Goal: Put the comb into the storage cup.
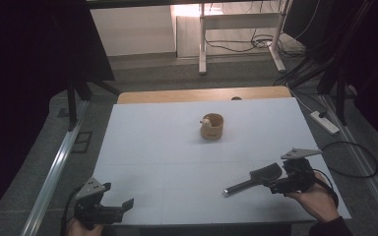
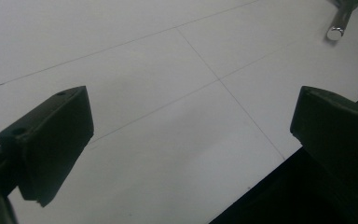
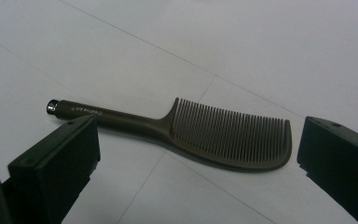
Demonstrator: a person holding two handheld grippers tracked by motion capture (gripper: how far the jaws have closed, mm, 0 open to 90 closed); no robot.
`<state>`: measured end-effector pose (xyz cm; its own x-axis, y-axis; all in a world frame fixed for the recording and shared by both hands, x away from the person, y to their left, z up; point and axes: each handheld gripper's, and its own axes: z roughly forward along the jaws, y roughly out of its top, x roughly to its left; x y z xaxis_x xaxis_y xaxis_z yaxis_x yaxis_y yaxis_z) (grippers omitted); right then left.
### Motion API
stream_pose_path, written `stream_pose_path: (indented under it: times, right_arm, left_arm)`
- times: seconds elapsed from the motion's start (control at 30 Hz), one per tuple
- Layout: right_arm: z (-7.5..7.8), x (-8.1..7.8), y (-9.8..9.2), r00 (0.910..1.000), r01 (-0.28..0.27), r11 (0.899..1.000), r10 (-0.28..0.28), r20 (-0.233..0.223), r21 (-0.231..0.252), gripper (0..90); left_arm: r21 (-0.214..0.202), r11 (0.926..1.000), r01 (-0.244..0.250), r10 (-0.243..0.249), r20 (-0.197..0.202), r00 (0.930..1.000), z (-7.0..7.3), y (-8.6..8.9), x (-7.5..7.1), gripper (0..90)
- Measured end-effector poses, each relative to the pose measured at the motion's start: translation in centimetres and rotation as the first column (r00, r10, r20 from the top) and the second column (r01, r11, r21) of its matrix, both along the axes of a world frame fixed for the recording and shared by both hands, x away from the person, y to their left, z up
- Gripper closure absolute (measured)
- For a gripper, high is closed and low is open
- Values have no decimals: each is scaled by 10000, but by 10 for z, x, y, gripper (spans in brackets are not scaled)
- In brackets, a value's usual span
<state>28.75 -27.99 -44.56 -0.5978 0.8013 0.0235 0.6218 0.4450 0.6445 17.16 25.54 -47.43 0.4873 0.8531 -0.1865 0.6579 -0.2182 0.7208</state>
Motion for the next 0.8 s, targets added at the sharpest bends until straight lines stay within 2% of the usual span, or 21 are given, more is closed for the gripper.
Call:
stream_pose_path:
  times: [0.33, 0.47, 0.57, 0.67, 0.73, 0.8]
  right_arm:
    - [-2, 12, 6, 9997, -36, 9994, 28, -232, -334, 0]
    - [-7, 13, 5, 9997, -67, 9972, 49, -248, -744, 36]
    - [-7, 13, 2, 9998, -75, 9984, 63, -208, -568, 139]
    - [-8, 14, -2, 9996, -60, 9991, 48, -285, -410, 316]
    - [-9, 16, -5, 9988, -125, 9990, 104, -488, -432, 456]
    - [-11, 17, -7, 9968, -259, 9988, 227, -767, -411, 556]
  left_arm:
    - [30, 10000, 25, -25, -19, 10000, 0, 0, 0, 3]
    - [-46, 10000, 14, -14, -17, 10000, 0, 1, 0, 4]
    - [-54, 10000, 26, -26, -19, 10000, 0, 1, 0, 4]
    - [-41, 10000, 58, -58, -35, 10000, 0, 1, 1, 5]
    - [-44, 10000, 77, -77, -36, 10000, 0, 0, 1, 8]
    - [-71, 9999, 87, -88, -33, 10000, 0, 1, 1, 9]
